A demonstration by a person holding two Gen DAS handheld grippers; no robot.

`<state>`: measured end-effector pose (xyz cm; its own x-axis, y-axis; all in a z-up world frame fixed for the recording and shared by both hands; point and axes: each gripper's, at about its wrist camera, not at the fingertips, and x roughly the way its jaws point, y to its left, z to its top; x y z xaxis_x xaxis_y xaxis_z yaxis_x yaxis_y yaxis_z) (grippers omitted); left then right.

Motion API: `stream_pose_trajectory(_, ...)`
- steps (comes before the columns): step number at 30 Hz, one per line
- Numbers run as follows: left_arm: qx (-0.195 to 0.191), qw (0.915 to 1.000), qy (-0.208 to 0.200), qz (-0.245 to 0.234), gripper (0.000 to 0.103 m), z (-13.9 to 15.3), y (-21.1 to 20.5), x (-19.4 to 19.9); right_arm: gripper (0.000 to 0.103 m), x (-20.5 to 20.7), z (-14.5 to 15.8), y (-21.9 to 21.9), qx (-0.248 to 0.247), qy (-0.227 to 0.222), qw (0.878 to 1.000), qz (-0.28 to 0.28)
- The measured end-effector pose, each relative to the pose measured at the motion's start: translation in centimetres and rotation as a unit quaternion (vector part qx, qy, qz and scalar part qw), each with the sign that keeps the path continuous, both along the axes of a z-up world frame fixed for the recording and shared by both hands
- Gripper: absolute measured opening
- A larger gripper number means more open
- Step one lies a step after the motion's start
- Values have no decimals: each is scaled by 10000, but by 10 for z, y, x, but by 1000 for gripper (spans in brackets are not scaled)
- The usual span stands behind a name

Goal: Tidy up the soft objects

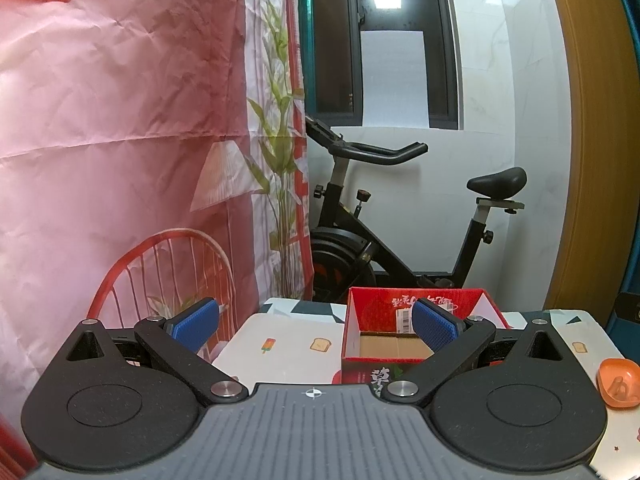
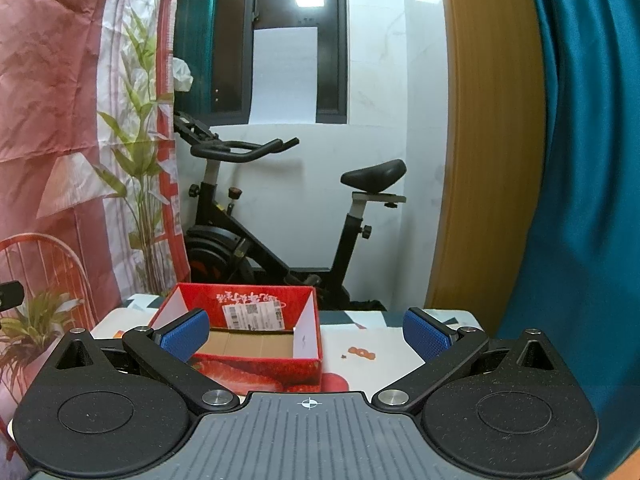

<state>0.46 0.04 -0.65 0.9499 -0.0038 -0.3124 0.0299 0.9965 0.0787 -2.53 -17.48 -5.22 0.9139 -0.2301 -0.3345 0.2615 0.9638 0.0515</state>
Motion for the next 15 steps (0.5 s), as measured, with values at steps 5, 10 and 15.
stream_pose_trajectory(5,2,10000,-4,-2,103,0,0,0,103,0,-1,0,-2,0,10000,5)
stream_pose_trajectory(10,13,10000,-4,9,103,0,0,0,103,0,-1,0,2,3,10000,5)
stream_pose_trajectory(15,5,10000,9,15,103,-1,0,0,103,1,-1,-1,3,4,10000,15)
